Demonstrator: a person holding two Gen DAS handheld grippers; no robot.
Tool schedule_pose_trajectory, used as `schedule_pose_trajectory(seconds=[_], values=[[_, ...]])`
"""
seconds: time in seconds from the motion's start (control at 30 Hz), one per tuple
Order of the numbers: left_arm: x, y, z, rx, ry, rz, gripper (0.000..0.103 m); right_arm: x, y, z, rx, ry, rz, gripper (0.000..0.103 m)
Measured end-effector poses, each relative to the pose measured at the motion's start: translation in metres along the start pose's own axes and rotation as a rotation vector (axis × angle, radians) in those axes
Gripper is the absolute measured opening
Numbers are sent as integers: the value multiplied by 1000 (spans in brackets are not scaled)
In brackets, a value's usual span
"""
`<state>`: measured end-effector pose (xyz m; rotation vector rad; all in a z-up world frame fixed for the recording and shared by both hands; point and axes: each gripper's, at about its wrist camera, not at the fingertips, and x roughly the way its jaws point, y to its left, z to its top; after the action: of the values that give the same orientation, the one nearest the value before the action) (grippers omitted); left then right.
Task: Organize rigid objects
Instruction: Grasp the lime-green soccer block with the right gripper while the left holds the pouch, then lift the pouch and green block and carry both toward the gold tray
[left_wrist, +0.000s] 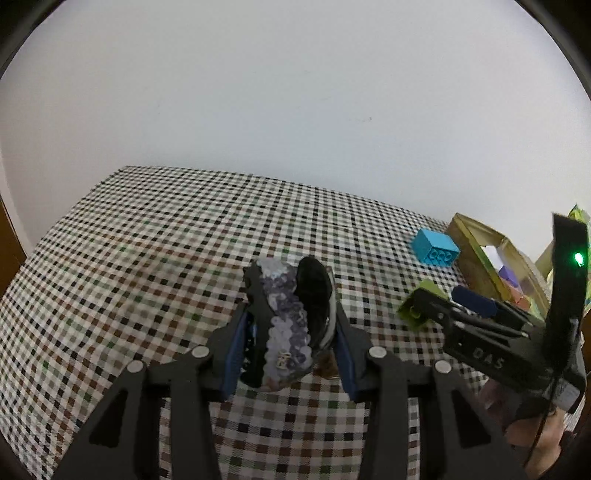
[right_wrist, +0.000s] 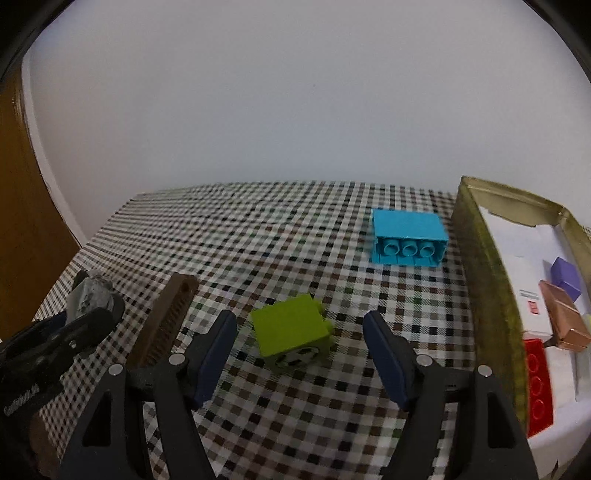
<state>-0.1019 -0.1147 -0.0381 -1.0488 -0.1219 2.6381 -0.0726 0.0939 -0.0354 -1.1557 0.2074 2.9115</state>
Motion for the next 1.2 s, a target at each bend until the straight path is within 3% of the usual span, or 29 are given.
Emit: schedule_pose_trajectory(seconds=[0.13, 0.2, 0.43, 0.77, 1.2], values=[[0, 0, -2, 2, 8, -7, 42, 13, -5, 1, 17, 61, 17, 72], [0, 3, -3, 0, 15, -3, 42, 16, -6, 0, 31, 82, 31, 58], [5, 2, -4, -1, 15, 24, 42, 15, -1, -4, 35, 89, 80, 47], [4, -2, -4, 20, -34, 34, 42, -33, -15, -4, 60, -144, 112, 47], [-7, -26, -2, 50, -126, 43, 42, -58, -43, -6, 132, -199, 146, 47]])
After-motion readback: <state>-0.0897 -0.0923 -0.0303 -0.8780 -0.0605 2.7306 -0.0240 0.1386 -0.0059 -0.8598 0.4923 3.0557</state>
